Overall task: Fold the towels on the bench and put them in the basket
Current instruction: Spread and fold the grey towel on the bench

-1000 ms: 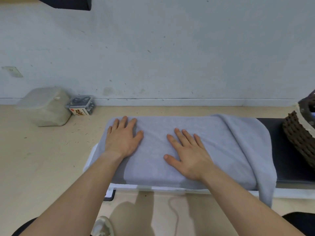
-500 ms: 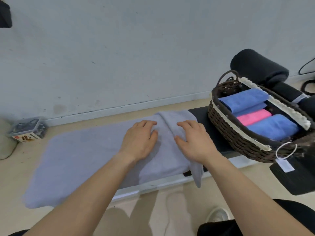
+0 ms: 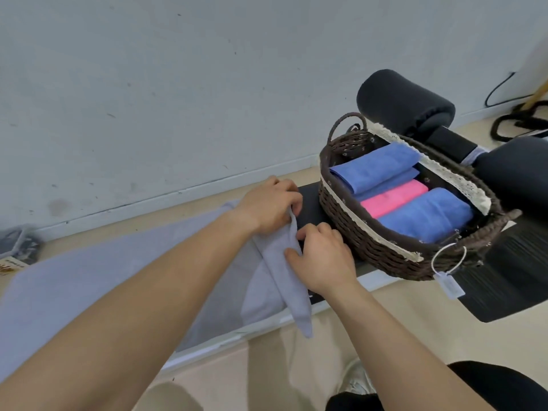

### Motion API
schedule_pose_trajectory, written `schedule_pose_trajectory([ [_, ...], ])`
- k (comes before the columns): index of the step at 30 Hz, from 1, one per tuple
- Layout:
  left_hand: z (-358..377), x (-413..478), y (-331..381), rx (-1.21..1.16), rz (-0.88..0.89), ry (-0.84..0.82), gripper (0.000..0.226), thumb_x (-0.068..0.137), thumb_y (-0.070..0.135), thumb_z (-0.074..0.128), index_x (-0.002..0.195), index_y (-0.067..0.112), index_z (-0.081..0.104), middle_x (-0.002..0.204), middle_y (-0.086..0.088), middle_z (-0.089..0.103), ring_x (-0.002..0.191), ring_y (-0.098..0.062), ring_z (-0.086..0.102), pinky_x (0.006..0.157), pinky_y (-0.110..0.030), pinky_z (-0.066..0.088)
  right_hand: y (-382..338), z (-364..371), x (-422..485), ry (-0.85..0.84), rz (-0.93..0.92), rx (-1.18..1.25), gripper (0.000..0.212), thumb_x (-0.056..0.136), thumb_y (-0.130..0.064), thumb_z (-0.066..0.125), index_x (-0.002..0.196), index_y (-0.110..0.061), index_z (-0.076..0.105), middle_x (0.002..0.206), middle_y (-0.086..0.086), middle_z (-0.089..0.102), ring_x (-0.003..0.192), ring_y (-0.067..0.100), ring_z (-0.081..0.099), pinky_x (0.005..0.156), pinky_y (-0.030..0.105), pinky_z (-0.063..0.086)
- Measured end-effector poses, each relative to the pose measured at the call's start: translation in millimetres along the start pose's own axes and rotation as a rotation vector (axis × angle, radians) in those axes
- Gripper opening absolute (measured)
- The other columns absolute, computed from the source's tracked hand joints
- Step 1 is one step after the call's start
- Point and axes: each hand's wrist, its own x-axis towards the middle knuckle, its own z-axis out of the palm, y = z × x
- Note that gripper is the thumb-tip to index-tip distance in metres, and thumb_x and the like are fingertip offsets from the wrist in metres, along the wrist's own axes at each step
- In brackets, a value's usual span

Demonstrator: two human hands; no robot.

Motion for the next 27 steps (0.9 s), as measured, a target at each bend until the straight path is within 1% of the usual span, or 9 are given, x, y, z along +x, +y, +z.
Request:
schedule_pose_trajectory([
  [3, -14.1, 4.1, -8.0, -0.159, -0.085, 0.103, 0.013, 0.085, 0.019, 0.060, 0.089, 0.030, 0.056, 0.114, 0.011, 0.062, 0.103, -0.019, 0.049, 0.082, -0.037, 0.047, -1.2, -1.4, -0.6, 0.014, 0.024, 0.001, 0.036, 0.090, -0.048, 0.054, 0.107, -0.016, 0.052, 0.116, 0.006, 0.055, 0.113, 0.031, 0.050, 0.087, 0.042, 0.046],
  [7, -20.0, 11.9, -14.7, -0.276, -0.212, 0.200, 0.009, 0.089, 0.025, 0.060, 0.089, 0.030, 0.053, 0.108, 0.010, 0.066, 0.085, -0.017, 0.056, 0.079, -0.036, 0.050, 4.3, -11.0, -7.3, 0.017, 0.066, 0.045, 0.026, 0.096, -0.038, 0.048, 0.089, -0.015, 0.039, 0.100, 0.011, 0.064, 0.098, 0.037, 0.060, 0.068, 0.039, 0.041],
  [13, -5.2, 28.9, -5.0, -0.272, -0.253, 0.282, 0.011, 0.089, 0.023, 0.063, 0.091, 0.028, 0.053, 0.099, 0.009, 0.059, 0.097, -0.020, 0.059, 0.080, -0.035, 0.046, 18.7, -22.4, -25.3, 0.058, 0.070, 0.035, 0.024, 0.097, -0.034, 0.049, 0.114, -0.020, 0.042, 0.108, 0.007, 0.066, 0.100, 0.035, 0.062, 0.070, 0.040, 0.046],
  [15, 3.2, 31.0, 0.0, -0.289, -0.273, 0.315, 0.012, 0.090, 0.023, 0.062, 0.100, 0.025, 0.055, 0.106, 0.006, 0.055, 0.098, -0.022, 0.058, 0.080, -0.032, 0.042, 22.8, -23.9, -28.9, 0.087, 0.049, 0.000, 0.034, 0.096, -0.029, 0.050, 0.128, -0.022, 0.041, 0.120, 0.004, 0.061, 0.107, 0.032, 0.060, 0.073, 0.039, 0.044],
  [17, 12.4, 26.8, 3.8, -0.315, -0.306, 0.331, 0.029, 0.092, 0.026, 0.061, 0.120, 0.022, 0.054, 0.126, 0.001, 0.052, 0.102, -0.023, 0.059, 0.082, -0.031, 0.039, 23.8, -22.9, -31.9, 0.166, 0.015, -0.110, 0.046, 0.093, -0.027, 0.054, 0.136, -0.019, 0.040, 0.125, 0.005, 0.054, 0.108, 0.030, 0.059, 0.077, 0.039, 0.045],
  [21, 36.5, 5.9, 2.3, -0.302, -0.356, 0.292, 0.051, 0.095, 0.033, 0.056, 0.142, 0.019, 0.042, 0.149, 0.001, 0.040, 0.124, -0.023, 0.052, 0.095, -0.034, 0.042, 17.8, -7.0, -36.8, 0.250, -0.089, -0.243, 0.042, 0.075, -0.026, 0.068, 0.114, -0.013, 0.059, 0.112, 0.008, 0.056, 0.090, 0.031, 0.058, 0.066, 0.040, 0.052],
  [22, 42.5, 1.9, 0.1, -0.285, -0.360, 0.247, 0.054, 0.096, 0.037, 0.053, 0.144, 0.019, 0.039, 0.153, 0.001, 0.038, 0.131, -0.023, 0.047, 0.101, -0.037, 0.042, 16.5, -3.5, -37.2, 0.245, -0.120, -0.230, 0.043, 0.074, -0.028, 0.069, 0.113, -0.012, 0.061, 0.115, 0.008, 0.058, 0.092, 0.032, 0.060, 0.068, 0.041, 0.054],
  [24, 52.8, -2.2, -3.7, -0.211, -0.340, 0.138, 0.058, 0.098, 0.046, 0.045, 0.150, 0.022, 0.034, 0.160, -0.001, 0.030, 0.144, -0.023, 0.033, 0.116, -0.040, 0.029, 15.8, 2.8, -37.4, 0.155, -0.176, -0.223, 0.052, 0.081, -0.036, 0.063, 0.126, -0.013, 0.059, 0.131, 0.008, 0.057, 0.111, 0.031, 0.059, 0.086, 0.042, 0.053],
  [27, 58.7, -3.1, -4.6, -0.135, -0.310, 0.033, 0.060, 0.100, 0.057, 0.030, 0.156, 0.036, 0.021, 0.167, 0.003, 0.012, 0.152, -0.021, 0.011, 0.123, -0.043, 0.009, 19.5, 10.8, -37.9, 0.051, -0.190, -0.252, 0.064, 0.091, -0.048, 0.045, 0.147, -0.016, 0.043, 0.156, 0.011, 0.037, 0.141, 0.031, 0.038, 0.112, 0.044, 0.035],
])
